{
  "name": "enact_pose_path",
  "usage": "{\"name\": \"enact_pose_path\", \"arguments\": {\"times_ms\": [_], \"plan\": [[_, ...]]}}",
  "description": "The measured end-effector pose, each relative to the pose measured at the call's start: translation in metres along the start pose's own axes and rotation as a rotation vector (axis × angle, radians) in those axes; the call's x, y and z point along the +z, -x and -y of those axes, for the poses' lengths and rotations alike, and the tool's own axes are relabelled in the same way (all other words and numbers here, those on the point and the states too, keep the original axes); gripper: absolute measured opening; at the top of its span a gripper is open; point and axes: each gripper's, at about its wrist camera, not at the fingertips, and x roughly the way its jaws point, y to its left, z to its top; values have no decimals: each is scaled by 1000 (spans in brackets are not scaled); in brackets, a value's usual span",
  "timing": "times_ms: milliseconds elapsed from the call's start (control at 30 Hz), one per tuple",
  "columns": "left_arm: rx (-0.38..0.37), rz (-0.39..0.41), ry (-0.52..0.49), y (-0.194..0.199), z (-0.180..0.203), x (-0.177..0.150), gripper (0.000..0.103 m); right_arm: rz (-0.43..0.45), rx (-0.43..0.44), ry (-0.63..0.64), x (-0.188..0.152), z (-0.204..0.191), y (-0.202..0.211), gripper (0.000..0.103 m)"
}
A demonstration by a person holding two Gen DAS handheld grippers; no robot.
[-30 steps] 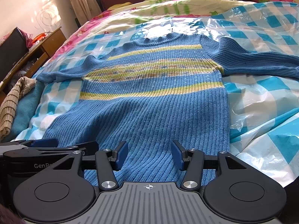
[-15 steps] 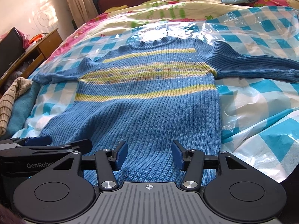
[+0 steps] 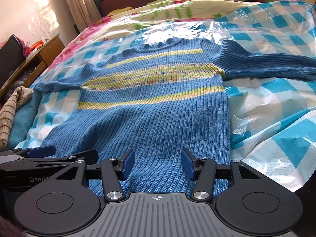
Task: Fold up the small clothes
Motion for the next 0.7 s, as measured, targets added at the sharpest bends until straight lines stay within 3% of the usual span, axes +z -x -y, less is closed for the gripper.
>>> {"name": "enact_pose_path", "arguments": {"times_ms": [367,700], "plan": [[-6,62,-73,4,20,21,103,47,3,-61,8,16,10,52],[-34,58,-106,-10,38,39,103,65,0,-117,21,34,12,52]]}}
